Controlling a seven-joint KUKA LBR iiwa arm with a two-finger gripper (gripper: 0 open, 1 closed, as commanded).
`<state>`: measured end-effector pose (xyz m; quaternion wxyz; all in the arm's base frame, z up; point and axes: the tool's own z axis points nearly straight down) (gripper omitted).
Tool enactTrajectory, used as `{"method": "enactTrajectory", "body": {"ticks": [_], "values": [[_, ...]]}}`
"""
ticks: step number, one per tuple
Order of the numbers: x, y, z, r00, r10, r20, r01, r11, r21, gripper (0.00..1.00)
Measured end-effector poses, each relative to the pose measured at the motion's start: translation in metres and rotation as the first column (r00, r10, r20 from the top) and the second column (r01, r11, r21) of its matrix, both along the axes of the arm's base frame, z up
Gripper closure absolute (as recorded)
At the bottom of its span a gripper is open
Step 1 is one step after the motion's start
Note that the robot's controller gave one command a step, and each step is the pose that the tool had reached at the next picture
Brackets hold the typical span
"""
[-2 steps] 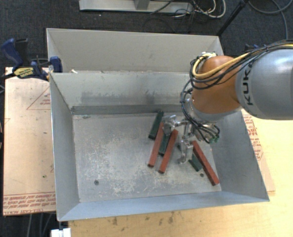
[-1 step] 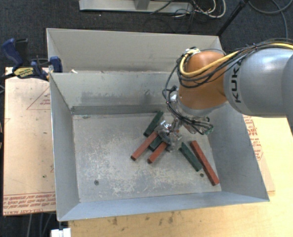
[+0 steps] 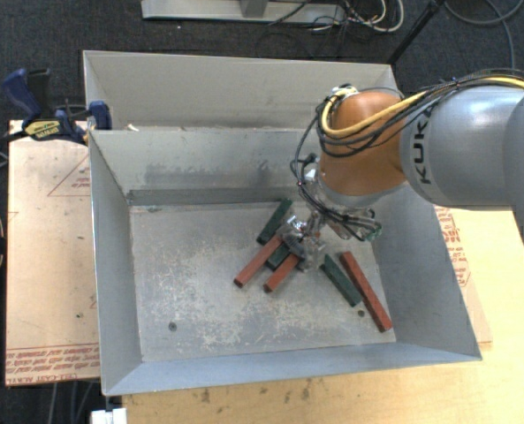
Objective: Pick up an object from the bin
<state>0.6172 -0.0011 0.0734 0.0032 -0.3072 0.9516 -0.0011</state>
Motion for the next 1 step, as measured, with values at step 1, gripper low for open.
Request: {"method": "enactTrajectory", "body": {"ticks": [1], "values": [[-0.0090,0.0473,0.0127,0.999,-0.037,-0.004,0.037,0.999,0.001,1.00]]}}
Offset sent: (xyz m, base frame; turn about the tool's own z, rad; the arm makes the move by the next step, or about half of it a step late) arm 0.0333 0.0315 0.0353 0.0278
